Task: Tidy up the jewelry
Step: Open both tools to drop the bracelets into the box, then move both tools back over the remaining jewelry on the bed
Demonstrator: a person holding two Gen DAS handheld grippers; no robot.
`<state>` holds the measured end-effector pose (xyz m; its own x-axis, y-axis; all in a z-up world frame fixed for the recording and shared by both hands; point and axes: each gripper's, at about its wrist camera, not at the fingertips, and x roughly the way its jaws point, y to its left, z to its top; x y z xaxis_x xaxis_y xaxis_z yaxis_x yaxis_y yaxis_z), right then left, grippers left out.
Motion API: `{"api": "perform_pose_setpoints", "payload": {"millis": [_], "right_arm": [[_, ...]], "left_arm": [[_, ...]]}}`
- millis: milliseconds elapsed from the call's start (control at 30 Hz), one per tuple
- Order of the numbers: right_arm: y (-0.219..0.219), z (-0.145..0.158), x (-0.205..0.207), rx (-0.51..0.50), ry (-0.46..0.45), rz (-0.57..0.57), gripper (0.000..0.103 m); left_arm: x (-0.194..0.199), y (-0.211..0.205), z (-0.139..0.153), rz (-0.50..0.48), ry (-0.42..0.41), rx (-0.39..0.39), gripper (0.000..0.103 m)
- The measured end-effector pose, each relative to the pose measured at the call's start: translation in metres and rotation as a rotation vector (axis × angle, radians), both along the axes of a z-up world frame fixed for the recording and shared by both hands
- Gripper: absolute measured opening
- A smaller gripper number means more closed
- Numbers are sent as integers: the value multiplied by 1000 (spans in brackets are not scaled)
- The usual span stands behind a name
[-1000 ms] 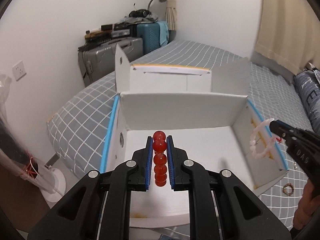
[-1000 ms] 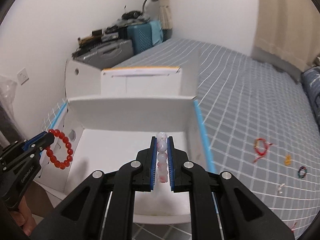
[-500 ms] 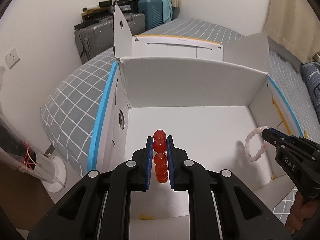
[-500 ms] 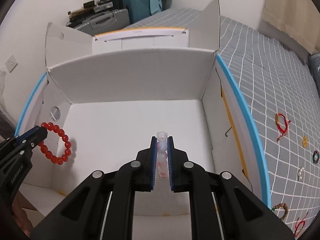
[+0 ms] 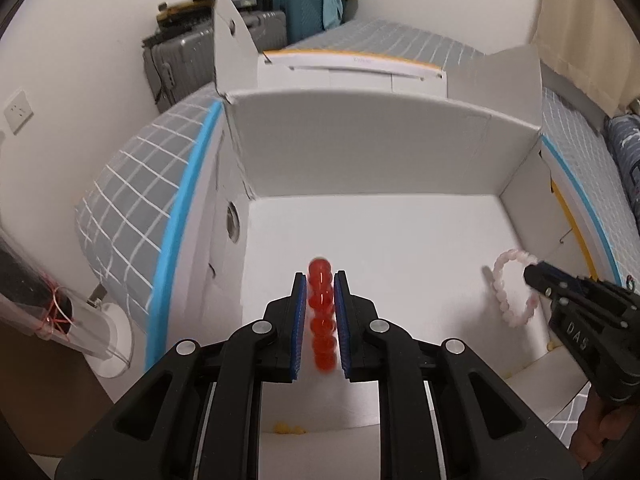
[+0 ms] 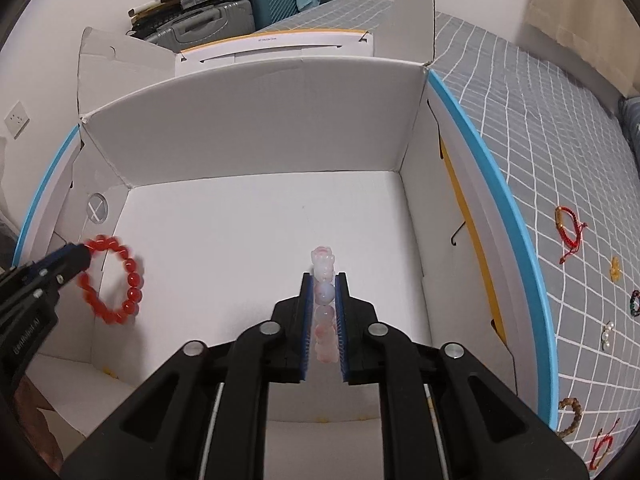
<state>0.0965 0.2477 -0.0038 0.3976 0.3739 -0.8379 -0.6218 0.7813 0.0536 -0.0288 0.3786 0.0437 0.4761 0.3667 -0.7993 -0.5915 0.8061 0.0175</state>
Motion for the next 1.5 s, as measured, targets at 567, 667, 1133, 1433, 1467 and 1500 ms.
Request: {"api": "perform_pose_setpoints", "payload": {"millis": [567,667,1133,1433,1467,1500], "right_arm": [[-78,75,-18,77,-215,-82,96],[-116,88,-14,74,-234,-135,96],[-308,80,-3,10,-227,-375,96],[-394,36,-1,-21,-139,-478,96],[-401,30,-1,-24,-128,-487,96],[-408,23,-1,-26,-114,-494,96]], "left_arm": [[-9,-58,52,-30,-146,101,97],[1,-81,60,-70,-163,105,97],[52,-246,65,-380,-212,63,97],[96,-343,15,-569,-127,42,97],[102,-352,7,-579,-107,41,97],[104,-359,0,-586,-97,40,97]]}}
